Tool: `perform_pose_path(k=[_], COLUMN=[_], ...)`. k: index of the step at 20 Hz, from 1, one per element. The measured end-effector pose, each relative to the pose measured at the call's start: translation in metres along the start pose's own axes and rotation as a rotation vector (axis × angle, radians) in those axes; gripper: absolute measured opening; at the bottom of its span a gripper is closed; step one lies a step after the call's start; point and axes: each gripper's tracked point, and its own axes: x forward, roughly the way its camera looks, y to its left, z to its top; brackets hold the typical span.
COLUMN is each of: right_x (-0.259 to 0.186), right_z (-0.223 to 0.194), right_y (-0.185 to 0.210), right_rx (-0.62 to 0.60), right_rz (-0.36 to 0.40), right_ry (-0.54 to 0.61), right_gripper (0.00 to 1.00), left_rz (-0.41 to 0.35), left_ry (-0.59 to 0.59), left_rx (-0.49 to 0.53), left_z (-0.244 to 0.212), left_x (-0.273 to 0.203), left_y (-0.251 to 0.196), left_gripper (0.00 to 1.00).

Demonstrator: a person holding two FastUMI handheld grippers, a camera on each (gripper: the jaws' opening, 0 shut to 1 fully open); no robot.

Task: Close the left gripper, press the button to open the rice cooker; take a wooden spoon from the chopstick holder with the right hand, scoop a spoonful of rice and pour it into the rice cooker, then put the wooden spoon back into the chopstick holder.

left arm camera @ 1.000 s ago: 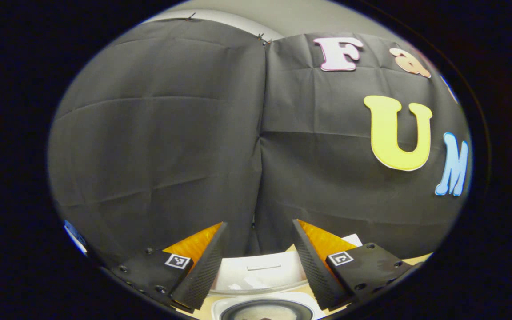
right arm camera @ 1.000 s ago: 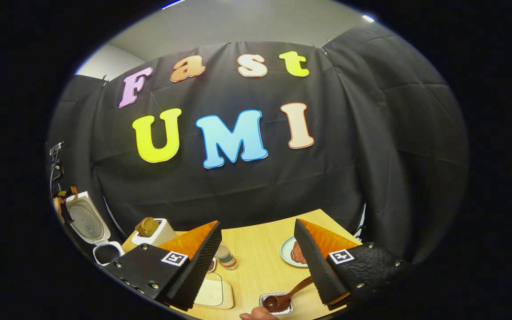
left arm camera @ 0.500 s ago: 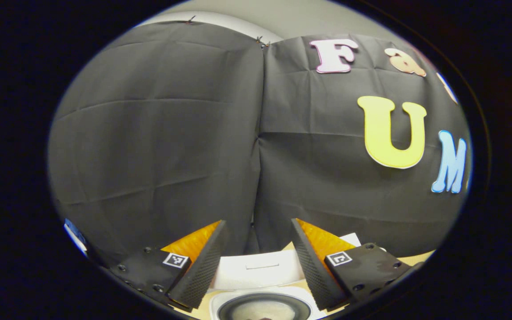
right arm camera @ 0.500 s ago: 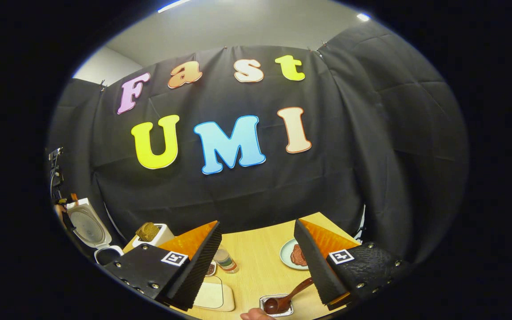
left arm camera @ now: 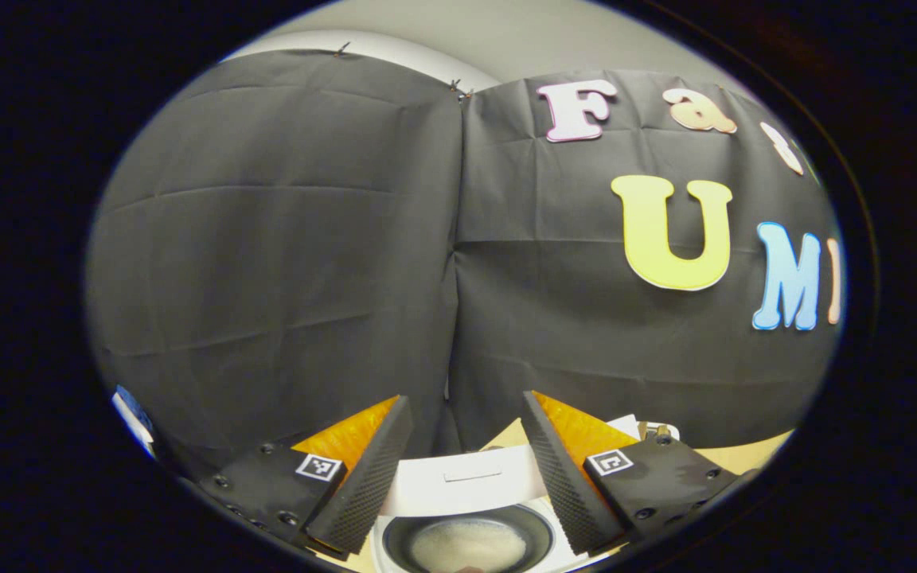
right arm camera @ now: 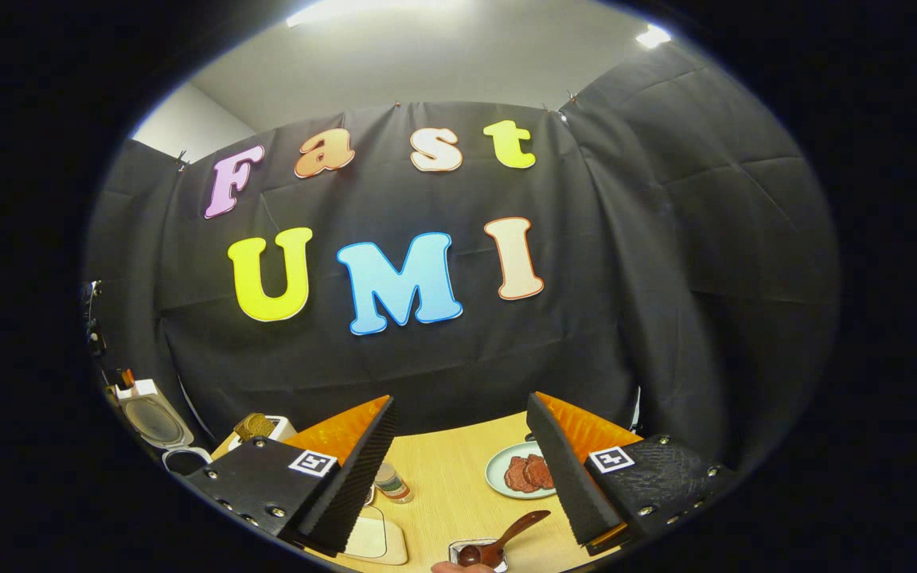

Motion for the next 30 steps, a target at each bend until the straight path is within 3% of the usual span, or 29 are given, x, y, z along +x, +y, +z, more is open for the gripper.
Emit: perform_pose_path(k=[3,4,7,15,16,19,20,21,22,23,24,27,30], right_x=[0.000,-0.001,-0.001,0.005,0.006,0.007,0.007,0.007,0.007,0.006,0.006,0.003,-0.003], right_z=[-0.003,-0.004,-0.009,-0.011,-0.010,-0.013,-0.014,-0.015,-0.014,-0.013,-0.011,-0.012,-0.018], right_y=[0.001,0.002,0.004,0.014,0.015,0.018,0.020,0.021,0.023,0.025,0.027,0.032,0.043], right_rx=[-0.006,-0.006,-0.017,-0.069,-0.073,-0.069,-0.069,-0.071,-0.076,-0.081,-0.085,-0.089,-0.088], right_rz=[0.015,0.022,0.049,0.127,0.134,0.145,0.149,0.156,0.165,0.171,0.176,0.188,0.212], right_ry=[0.011,0.016,0.028,0.044,0.044,0.058,0.063,0.067,0.068,0.066,0.064,0.070,0.102], right_gripper=[0.99,0.99,0.99,0.99,0.99,0.99,0.99,0.99,0.99,0.99,0.99,0.99,0.99], left_rz=[0.001,0.000,-0.002,-0.001,0.000,-0.003,-0.005,-0.007,-0.009,-0.010,-0.012,-0.017,-0.027], left_ry=[0.011,0.016,0.030,0.060,0.069,0.094,0.102,0.112,0.123,0.133,0.144,0.168,0.188], left_rx=[-0.004,-0.002,-0.002,-0.010,-0.014,-0.012,-0.016,-0.017,-0.020,-0.026,-0.028,-0.030,-0.022], left_z=[-0.011,-0.015,-0.027,-0.063,-0.068,-0.084,-0.092,-0.097,-0.103,-0.108,-0.114,-0.127,-0.139], left_x=[-0.013,-0.018,-0.032,-0.057,-0.060,-0.067,-0.068,-0.070,-0.075,-0.078,-0.078,-0.081,-0.082], left_y=[-0.002,-0.003,-0.009,-0.016,-0.017,-0.020,-0.019,-0.020,-0.023,-0.024,-0.025,-0.028,-0.030], left_gripper=[0.96,0.92,0.96,0.96,0.92,0.92,0.96,0.92,0.96,0.92,0.96,0.92,0.96])
